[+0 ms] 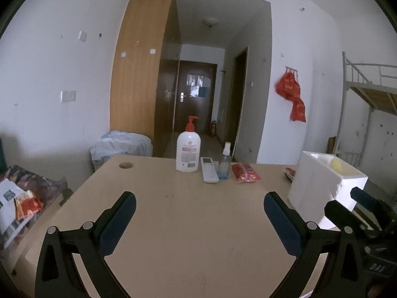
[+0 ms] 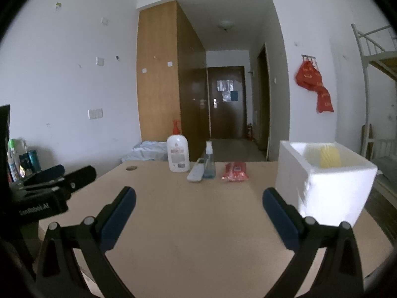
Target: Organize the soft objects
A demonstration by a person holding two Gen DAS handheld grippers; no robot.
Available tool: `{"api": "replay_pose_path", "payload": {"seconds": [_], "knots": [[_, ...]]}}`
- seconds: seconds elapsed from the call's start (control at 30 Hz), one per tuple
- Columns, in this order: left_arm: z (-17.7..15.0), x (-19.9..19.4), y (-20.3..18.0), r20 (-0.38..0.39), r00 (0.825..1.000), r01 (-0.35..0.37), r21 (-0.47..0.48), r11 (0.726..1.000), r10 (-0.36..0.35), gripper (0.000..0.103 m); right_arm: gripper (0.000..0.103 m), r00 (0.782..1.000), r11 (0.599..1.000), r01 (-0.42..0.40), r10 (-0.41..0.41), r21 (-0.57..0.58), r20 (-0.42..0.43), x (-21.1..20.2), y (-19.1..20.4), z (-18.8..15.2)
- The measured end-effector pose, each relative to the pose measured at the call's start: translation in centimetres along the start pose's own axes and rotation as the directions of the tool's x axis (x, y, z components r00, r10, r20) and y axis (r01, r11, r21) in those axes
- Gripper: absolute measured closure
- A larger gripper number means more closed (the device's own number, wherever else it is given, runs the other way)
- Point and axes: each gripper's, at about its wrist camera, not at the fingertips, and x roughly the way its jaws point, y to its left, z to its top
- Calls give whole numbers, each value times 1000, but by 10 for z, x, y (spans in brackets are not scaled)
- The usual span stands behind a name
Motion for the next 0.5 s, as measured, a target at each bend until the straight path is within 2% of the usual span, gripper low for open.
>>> {"api": "replay_pose_path", "payload": {"seconds": [0.2, 0.5], "knots": [[-21, -13, 1, 13, 1000, 27, -4, 1000, -27, 0, 0, 1000, 1000, 4, -4, 7, -3, -17, 1, -23], [-53, -44, -11, 25, 999, 24, 59, 998, -26, 0, 0, 999, 999, 47, -47, -2, 21, -44, 9, -42]]}}
